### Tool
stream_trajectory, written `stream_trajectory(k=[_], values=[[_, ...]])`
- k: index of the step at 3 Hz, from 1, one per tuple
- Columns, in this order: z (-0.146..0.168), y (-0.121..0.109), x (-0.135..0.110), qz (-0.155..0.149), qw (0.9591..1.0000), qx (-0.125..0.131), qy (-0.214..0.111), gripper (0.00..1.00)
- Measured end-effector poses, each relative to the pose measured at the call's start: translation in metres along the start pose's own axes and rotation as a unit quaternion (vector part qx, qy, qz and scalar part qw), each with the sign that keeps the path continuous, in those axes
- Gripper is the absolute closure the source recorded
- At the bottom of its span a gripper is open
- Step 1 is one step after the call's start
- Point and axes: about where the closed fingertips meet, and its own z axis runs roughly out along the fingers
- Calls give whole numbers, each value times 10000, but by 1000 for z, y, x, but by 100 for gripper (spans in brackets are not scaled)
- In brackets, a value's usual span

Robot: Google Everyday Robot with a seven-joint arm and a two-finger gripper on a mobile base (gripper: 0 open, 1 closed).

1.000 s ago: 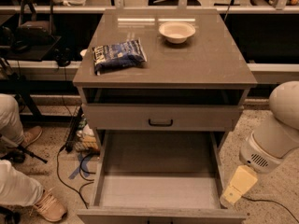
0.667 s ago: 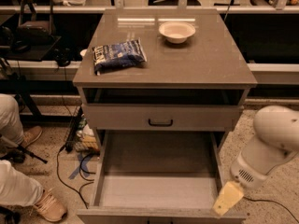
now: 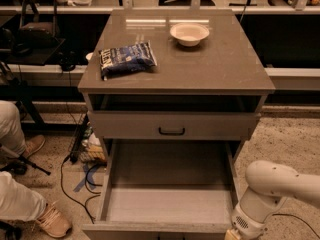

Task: Close middle drawer

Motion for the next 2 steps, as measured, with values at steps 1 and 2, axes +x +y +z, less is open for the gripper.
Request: stream_trajectory(k=[1,2], values=[[52,-14,7,464,9988,25,133,87],[72,-35,-9,891,9949,243,-403,100]])
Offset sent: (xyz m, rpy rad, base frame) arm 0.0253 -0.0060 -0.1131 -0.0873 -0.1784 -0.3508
